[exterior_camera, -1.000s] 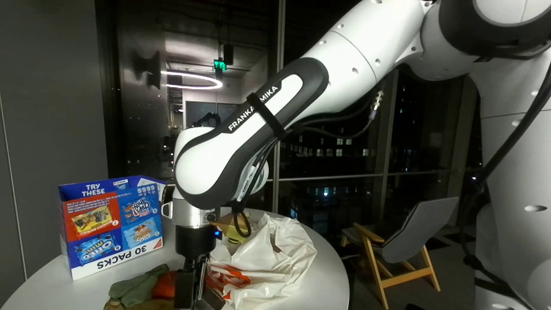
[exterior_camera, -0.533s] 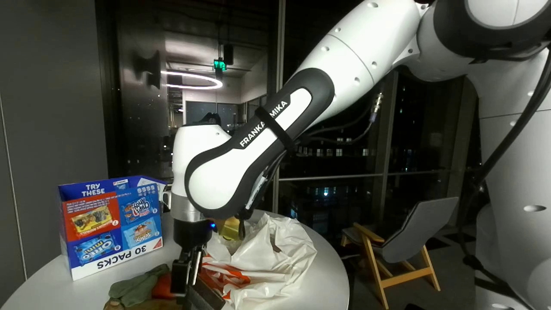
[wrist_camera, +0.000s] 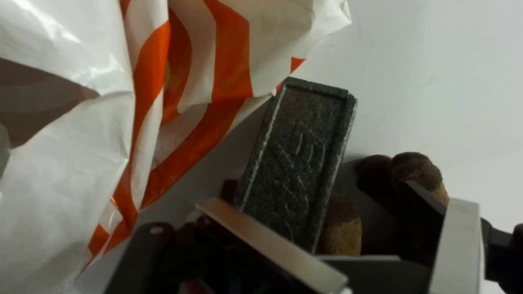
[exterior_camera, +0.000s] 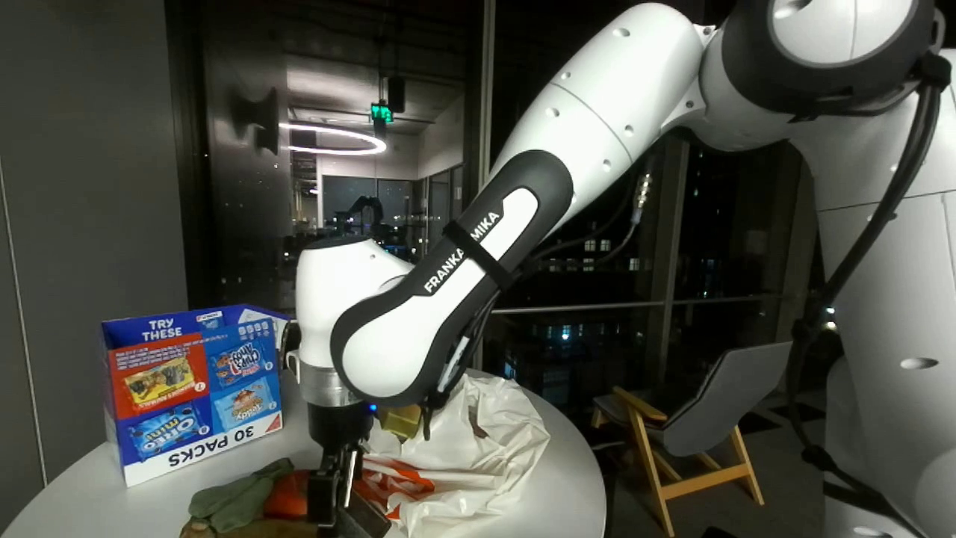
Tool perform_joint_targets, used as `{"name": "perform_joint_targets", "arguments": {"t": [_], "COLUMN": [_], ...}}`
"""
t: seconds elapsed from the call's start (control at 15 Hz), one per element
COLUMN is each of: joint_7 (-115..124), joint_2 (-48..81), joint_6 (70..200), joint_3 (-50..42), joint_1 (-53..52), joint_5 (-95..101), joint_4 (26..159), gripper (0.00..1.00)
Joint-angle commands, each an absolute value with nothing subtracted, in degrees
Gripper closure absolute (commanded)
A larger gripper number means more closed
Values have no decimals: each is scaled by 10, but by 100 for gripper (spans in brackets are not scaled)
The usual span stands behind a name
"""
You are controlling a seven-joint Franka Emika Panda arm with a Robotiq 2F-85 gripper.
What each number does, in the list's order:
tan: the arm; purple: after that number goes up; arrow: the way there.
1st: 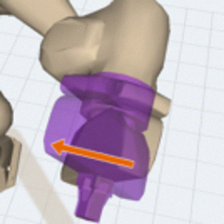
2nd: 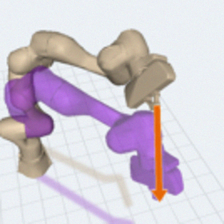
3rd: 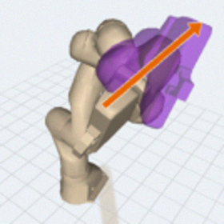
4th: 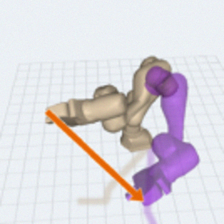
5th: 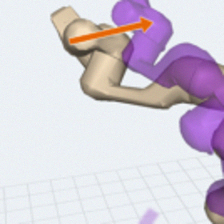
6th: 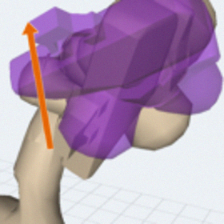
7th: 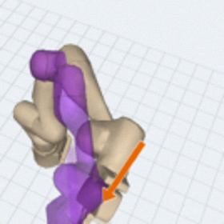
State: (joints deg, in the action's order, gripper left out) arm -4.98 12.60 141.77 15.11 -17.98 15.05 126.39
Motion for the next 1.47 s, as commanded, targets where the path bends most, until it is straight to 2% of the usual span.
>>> {"name": "perform_joint_targets", "arguments": {"t": [0.0, 0.27, 0.33, 0.73, 0.8, 1.2, 1.4], "joint_7": [-19, -13, -16, -36, -36, -71, -16], "joint_2": [152, 164, 166, 160, 156, 76, 27], "joint_6": [1431, 1432, 1425, 1427, 1426, 1412, 1419], "joint_3": [136, 127, 127, 136, 138, 168, 142], "joint_1": [-187, -187, -186, -177, -176, -157, -163], "joint_5": [188, 211, 209, 175, 167, 44, 100], "joint_4": [1237, 1227, 1226, 1230, 1230, 1236, 1238], "gripper": [0, 0, 17, 63, 67, 67, 67]}}
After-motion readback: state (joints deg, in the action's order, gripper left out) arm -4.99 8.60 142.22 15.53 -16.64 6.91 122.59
